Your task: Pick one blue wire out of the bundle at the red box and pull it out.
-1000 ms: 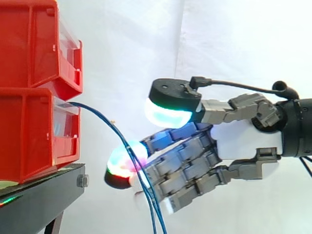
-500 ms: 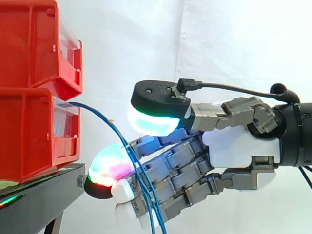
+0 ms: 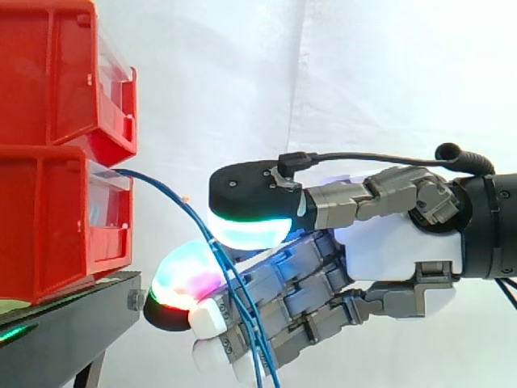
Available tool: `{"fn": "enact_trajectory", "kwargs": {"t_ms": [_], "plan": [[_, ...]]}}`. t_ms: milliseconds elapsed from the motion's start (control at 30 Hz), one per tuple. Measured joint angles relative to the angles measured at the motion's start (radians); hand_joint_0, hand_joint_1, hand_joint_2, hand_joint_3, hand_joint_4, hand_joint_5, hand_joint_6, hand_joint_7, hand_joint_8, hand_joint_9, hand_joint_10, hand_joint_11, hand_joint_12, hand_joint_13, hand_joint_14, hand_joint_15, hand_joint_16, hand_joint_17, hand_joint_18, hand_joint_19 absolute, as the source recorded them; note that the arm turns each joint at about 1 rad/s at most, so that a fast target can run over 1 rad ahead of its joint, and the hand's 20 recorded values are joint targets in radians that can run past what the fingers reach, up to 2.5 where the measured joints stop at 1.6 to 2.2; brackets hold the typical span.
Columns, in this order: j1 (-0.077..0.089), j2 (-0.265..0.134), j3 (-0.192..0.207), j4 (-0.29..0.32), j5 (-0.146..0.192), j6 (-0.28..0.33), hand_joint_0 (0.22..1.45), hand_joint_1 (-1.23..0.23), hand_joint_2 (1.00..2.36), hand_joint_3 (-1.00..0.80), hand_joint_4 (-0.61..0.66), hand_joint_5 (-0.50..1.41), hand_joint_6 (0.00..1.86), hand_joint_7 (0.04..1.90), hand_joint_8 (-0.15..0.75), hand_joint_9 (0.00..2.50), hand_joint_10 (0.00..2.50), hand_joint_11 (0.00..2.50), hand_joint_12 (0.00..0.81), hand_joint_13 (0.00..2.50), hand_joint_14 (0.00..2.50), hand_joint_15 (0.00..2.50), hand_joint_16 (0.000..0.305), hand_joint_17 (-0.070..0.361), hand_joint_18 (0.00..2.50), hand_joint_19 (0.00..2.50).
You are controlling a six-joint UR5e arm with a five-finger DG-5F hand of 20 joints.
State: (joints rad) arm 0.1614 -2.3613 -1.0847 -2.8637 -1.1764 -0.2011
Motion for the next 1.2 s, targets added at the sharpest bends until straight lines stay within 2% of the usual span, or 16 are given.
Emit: {"fn": "enact_trajectory", "kwargs": {"t_ms": [433,933,1200], "plan": [[0.0,0.0,0.0,0.0,0.0,0.0,0.61,-0.69,1.01,-0.24,0.26,-0.18,0.84,0.67,0.336,0.81,0.0,0.19,0.397,0.82,0.01,0.24,0.052,0.117,0.75,0.26],[-0.002,0.001,0.0,0.0,-0.005,0.013,0.6,-0.69,1.01,-0.15,0.27,-0.19,0.91,0.59,0.363,0.82,0.0,0.27,0.42,0.87,0.01,0.27,0.058,0.13,0.81,0.28],[-0.002,0.001,0.0,0.0,-0.036,0.035,0.59,-0.68,1.01,-0.22,0.27,-0.19,0.92,0.61,0.364,0.83,0.0,0.28,0.419,0.89,0.01,0.29,0.057,0.129,0.82,0.3]]}}
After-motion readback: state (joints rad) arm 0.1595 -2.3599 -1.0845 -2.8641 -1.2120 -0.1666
